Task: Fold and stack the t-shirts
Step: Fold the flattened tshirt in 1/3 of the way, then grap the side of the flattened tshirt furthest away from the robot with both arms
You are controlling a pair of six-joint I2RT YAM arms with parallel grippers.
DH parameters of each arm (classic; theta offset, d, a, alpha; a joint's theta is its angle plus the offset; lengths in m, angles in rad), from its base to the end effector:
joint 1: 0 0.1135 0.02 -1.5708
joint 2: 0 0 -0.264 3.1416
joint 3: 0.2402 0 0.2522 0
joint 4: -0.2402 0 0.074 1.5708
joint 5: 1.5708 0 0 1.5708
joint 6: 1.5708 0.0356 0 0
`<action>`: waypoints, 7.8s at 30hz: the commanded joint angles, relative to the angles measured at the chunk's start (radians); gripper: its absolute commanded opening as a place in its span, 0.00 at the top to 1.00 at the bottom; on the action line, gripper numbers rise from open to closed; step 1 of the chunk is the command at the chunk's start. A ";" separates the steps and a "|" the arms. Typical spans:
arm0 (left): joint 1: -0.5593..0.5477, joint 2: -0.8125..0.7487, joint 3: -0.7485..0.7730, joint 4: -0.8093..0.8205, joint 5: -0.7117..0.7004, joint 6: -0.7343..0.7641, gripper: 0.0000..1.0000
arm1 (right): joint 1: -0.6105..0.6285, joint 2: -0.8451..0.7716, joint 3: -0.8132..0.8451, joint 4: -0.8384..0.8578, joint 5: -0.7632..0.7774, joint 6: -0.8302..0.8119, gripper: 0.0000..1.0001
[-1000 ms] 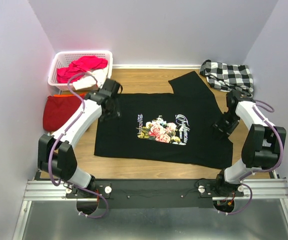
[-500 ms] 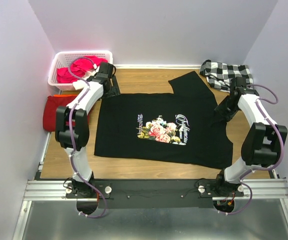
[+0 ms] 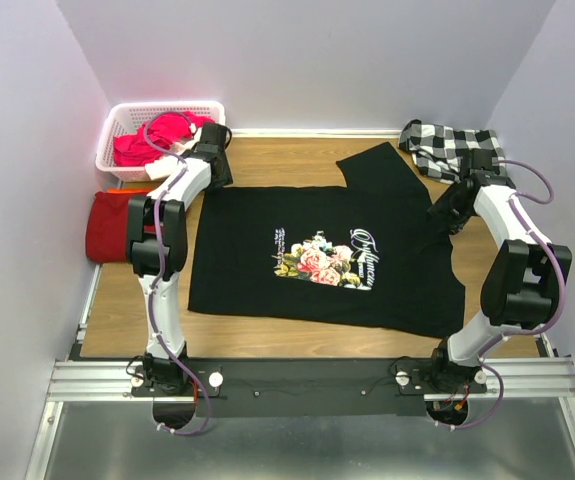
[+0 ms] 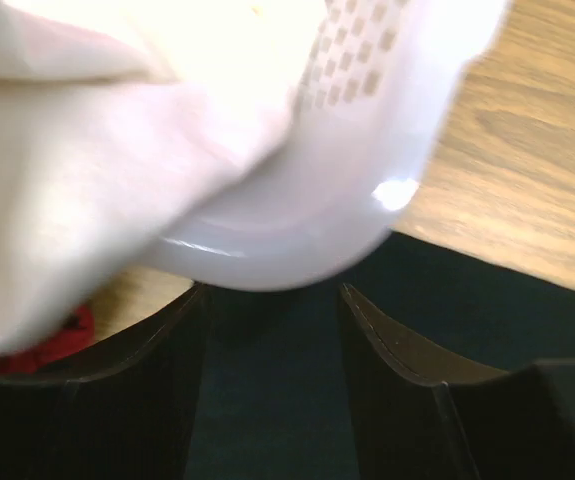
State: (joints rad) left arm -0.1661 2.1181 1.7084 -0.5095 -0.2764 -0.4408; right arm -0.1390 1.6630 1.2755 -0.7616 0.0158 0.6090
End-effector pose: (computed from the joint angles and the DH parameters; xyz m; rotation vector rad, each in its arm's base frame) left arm 0.4667 -0.0684 0.2103 -0.4477 2.4019 0.0776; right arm 0.3353 -0.0475 0.2394 1.0001 2.5355 0.1149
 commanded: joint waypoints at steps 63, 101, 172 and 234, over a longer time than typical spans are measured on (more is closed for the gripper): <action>-0.016 -0.332 -0.345 -0.096 0.078 -0.056 0.50 | 0.045 -0.049 -0.116 -0.015 -0.043 -0.098 0.52; -0.299 -0.653 -0.954 -0.159 0.212 -0.271 0.50 | 0.104 -0.006 -0.381 -0.010 0.033 -0.072 0.52; -0.041 -0.149 -0.184 -0.007 0.033 -0.061 0.27 | 0.104 -0.200 -0.165 0.024 0.093 -0.020 0.28; 0.076 0.006 -0.139 0.054 0.089 0.040 1.00 | 0.105 0.130 0.212 0.065 0.154 -0.064 0.32</action>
State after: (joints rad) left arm -0.0975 2.1429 1.5925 -0.4351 -0.1650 -0.4282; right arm -0.0383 1.6638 1.3052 -0.7406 0.1059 0.5846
